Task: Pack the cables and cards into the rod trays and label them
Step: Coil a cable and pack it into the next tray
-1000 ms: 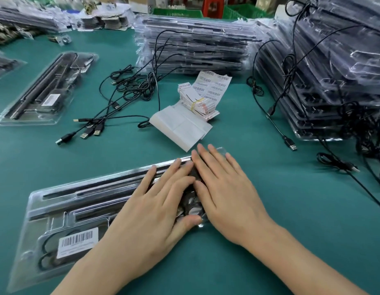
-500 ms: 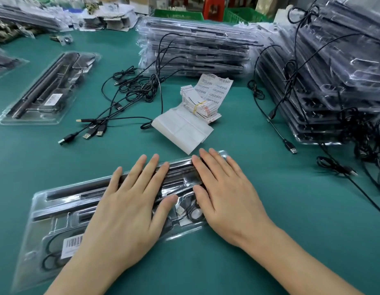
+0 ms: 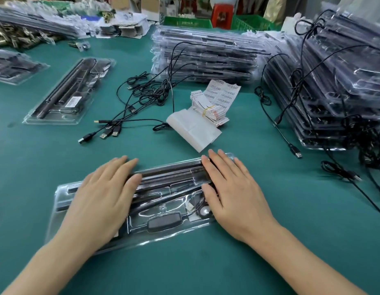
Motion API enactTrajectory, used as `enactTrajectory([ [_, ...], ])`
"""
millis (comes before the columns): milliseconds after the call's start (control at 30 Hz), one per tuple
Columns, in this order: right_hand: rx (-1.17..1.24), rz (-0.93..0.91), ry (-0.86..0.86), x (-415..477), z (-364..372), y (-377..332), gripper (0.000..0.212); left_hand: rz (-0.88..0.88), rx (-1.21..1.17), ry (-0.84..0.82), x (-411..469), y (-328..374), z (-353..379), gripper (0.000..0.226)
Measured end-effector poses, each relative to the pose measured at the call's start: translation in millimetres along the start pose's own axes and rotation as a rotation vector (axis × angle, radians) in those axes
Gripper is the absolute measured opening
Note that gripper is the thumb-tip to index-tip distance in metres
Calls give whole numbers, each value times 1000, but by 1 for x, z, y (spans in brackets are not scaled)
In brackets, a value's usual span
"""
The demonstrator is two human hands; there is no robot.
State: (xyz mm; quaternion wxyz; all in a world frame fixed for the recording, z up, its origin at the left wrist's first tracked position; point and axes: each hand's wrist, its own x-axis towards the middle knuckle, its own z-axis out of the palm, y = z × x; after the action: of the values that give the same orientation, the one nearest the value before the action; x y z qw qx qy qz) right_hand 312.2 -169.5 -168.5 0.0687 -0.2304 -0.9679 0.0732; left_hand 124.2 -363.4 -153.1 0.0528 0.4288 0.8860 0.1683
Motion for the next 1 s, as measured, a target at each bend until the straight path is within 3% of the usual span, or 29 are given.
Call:
enactTrajectory([
  [400,11,-11,-25,0,1,2,67,-6,177,-96,-6,-7,7,69],
  [567,12,-7,-12,1,0,0,67,-20,137,-136,-4,-6,1,83],
  [667,21,-3,1,1,0,0,67,14,-2,-215,2,-1,-10,98],
  [767,14,-8,-1,1,0,1,67,61,17,-298,12,6,-17,110],
  [1000,0,-7,-4,1,0,1,67,89,159,-541,43,22,-32,107],
])
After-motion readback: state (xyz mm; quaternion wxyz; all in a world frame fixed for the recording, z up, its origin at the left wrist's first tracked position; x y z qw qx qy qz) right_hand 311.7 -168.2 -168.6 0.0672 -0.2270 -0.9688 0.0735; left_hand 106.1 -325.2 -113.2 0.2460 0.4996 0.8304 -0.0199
